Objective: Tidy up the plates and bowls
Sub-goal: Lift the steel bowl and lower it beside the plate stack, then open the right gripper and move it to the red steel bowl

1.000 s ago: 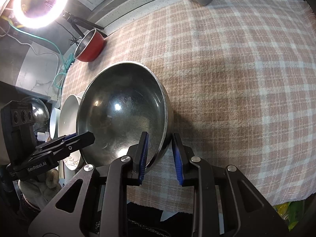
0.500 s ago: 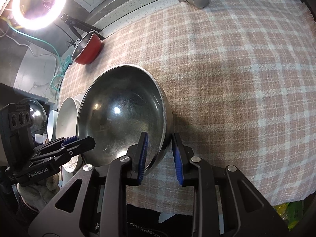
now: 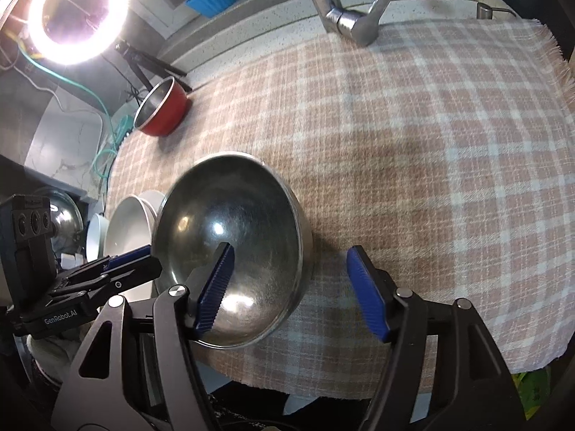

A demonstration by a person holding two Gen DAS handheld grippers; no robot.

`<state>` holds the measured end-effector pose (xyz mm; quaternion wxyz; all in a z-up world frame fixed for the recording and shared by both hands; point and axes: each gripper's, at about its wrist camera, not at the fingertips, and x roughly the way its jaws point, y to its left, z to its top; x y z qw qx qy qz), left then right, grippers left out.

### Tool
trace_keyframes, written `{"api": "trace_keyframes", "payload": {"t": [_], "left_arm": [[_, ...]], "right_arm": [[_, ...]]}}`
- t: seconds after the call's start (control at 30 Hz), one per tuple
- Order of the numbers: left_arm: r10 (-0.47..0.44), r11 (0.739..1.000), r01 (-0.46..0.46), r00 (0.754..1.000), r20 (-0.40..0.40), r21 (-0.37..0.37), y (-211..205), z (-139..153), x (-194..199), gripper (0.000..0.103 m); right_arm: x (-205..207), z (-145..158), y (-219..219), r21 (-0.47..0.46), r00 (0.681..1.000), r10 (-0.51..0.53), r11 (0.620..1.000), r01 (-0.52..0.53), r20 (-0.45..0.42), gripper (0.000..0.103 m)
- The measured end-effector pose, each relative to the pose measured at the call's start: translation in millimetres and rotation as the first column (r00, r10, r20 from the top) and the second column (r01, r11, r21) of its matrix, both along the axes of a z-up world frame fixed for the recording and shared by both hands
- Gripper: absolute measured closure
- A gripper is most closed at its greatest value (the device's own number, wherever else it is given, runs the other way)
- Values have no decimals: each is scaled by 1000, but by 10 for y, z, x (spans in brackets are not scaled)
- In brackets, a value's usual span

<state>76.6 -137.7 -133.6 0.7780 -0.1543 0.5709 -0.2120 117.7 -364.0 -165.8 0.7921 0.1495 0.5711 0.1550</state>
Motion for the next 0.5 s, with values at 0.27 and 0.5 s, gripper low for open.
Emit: {"api": "trace_keyframes", "payload": {"t": [0.27, 0.5], "left_arm": [[57, 998, -57, 998, 39, -2, 280, 162, 24, 40], [105, 994, -107, 992, 71, 20, 651, 272, 41, 39]], "right_arm": [[64, 247, 56, 30, 998, -13, 999, 12, 60, 18], [148, 437, 238, 60, 996, 1, 998, -6, 86, 17]]}}
